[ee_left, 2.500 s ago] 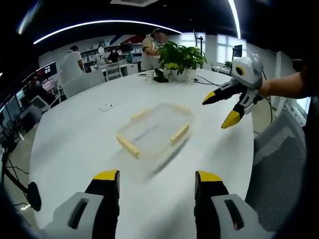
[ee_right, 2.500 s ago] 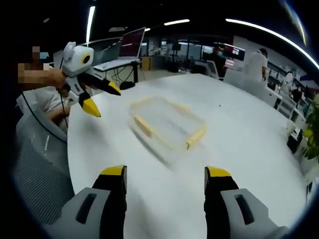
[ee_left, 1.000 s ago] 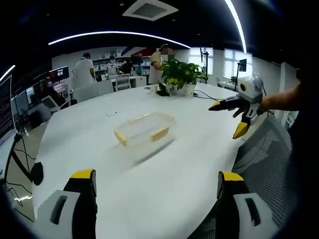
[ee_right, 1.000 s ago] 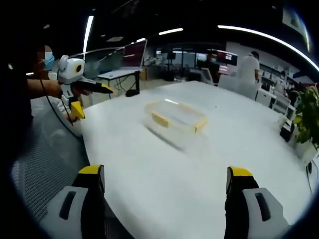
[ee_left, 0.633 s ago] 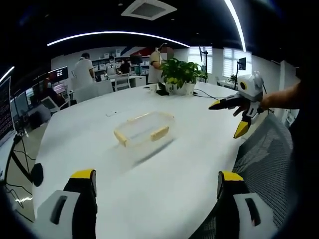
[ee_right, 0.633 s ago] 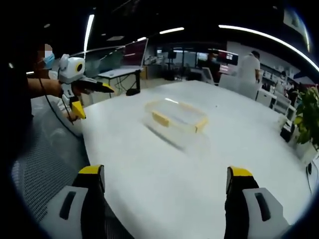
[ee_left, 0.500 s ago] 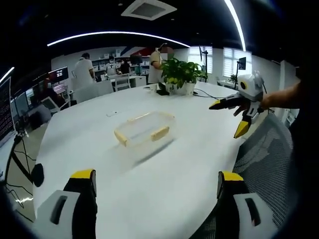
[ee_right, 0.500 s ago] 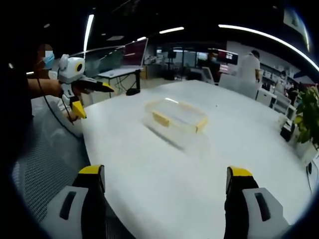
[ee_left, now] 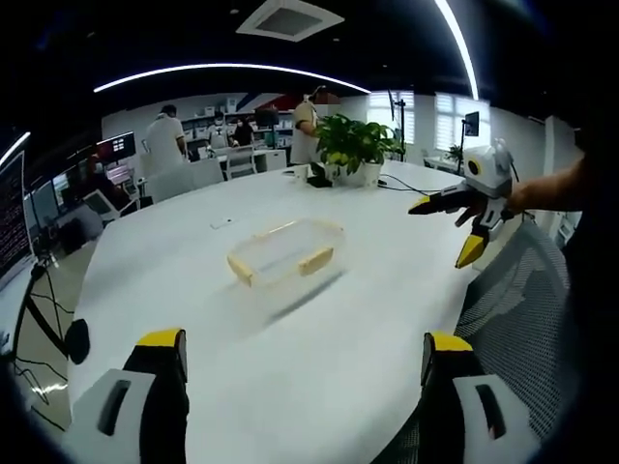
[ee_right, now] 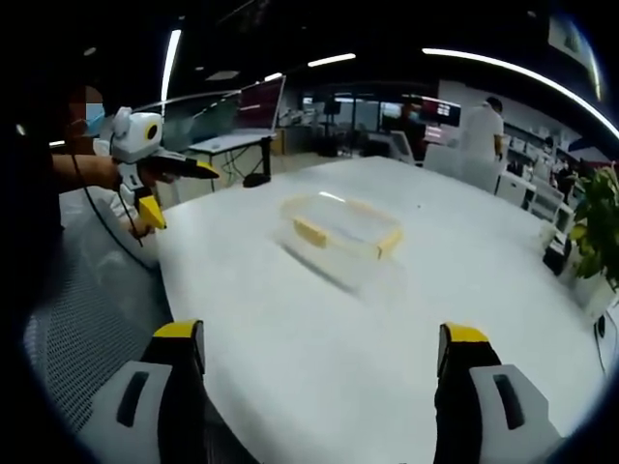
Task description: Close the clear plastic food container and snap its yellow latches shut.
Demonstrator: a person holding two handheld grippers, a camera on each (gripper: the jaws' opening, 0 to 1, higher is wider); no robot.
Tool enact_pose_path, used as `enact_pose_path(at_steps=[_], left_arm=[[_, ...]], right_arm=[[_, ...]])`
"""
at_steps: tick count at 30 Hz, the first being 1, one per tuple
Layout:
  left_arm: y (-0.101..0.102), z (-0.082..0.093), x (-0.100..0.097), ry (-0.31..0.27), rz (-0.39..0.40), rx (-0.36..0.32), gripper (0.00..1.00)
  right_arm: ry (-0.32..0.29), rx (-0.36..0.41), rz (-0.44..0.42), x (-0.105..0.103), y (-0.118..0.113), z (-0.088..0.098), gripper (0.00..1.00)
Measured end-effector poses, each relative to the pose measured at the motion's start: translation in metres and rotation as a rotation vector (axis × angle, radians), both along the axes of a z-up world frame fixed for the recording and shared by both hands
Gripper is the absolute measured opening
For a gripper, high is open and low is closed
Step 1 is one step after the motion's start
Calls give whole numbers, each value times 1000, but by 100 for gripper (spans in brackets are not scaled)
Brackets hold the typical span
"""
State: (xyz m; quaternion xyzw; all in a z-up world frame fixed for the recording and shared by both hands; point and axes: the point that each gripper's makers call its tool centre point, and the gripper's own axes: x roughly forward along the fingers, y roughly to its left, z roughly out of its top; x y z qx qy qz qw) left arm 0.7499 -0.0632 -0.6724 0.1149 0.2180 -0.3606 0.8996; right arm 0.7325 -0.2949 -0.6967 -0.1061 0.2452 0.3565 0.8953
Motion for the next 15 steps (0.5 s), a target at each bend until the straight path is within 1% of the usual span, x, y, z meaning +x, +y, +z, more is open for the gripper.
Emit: enact_pose_path(at_steps=[15], left_arm=[[0, -2, 0, -2, -3, 5, 98]], right_arm=[[3, -2, -1, -1, 0, -2, 97]])
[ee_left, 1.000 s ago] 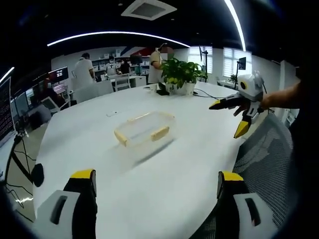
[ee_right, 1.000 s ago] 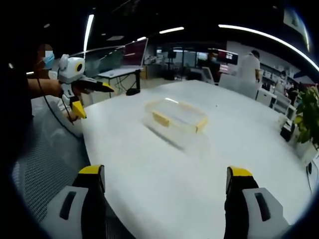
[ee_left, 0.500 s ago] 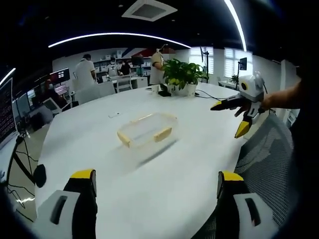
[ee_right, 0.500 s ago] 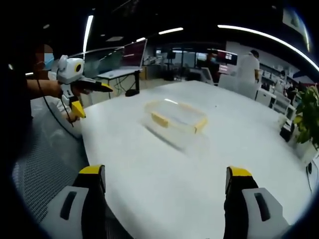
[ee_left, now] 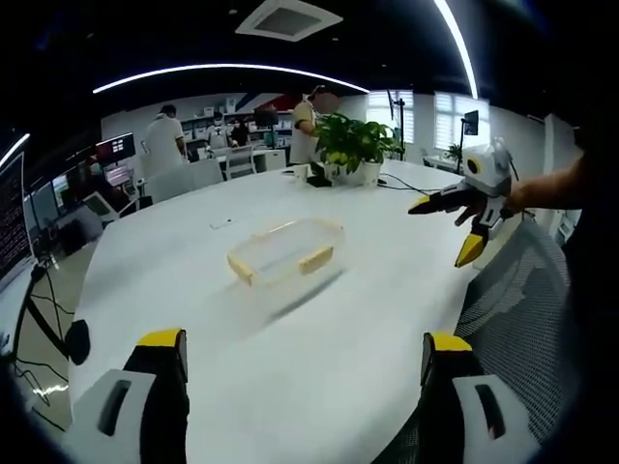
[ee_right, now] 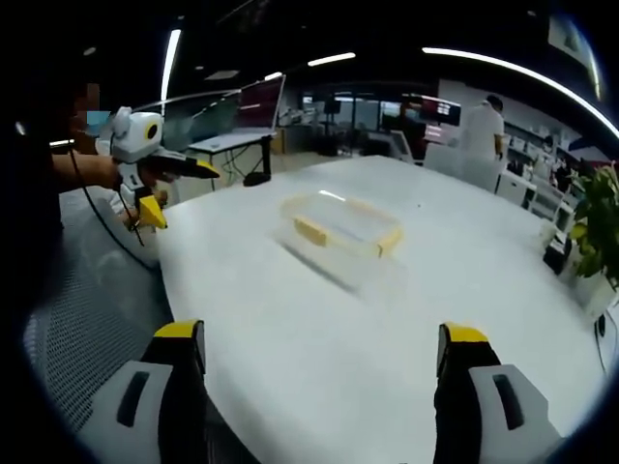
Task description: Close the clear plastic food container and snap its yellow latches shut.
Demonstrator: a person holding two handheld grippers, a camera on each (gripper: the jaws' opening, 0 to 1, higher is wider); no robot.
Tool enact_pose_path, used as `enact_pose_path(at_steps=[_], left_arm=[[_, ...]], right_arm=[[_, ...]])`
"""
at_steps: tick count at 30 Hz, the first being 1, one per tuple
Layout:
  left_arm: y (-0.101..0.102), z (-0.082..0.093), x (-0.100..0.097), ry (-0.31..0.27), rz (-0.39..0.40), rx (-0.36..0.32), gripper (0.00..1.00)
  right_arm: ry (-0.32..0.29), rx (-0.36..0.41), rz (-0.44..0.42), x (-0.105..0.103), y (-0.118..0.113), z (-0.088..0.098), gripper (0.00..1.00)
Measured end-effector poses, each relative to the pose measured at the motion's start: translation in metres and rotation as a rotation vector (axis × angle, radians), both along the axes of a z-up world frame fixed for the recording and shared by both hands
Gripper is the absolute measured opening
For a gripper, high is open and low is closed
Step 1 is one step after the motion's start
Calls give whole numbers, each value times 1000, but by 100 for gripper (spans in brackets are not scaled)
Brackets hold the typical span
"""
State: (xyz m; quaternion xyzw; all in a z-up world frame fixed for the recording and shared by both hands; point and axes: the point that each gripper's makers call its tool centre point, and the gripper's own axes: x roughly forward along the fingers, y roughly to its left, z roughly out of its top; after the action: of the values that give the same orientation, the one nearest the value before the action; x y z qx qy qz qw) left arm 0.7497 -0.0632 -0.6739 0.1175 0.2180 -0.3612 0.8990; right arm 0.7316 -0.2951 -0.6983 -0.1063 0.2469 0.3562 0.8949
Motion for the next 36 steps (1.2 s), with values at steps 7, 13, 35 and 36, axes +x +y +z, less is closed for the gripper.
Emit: enact_pose_path(at_steps=[7, 13, 35, 36], left_arm=[[-2, 0, 0, -3, -7, -4, 98], [-2, 0, 0, -4, -7, -3, 98], [-1, -1, -1, -3, -5, -3, 98], [-1, -1, -1, -4, -5, -4, 98]], right_arm=[[-9, 1, -1, 0, 0, 2, 97], [-8, -1, 1, 0, 1, 2, 97], [-14, -4, 2, -1, -2, 3, 97], [-14, -6, 3, -1, -2, 2, 97]])
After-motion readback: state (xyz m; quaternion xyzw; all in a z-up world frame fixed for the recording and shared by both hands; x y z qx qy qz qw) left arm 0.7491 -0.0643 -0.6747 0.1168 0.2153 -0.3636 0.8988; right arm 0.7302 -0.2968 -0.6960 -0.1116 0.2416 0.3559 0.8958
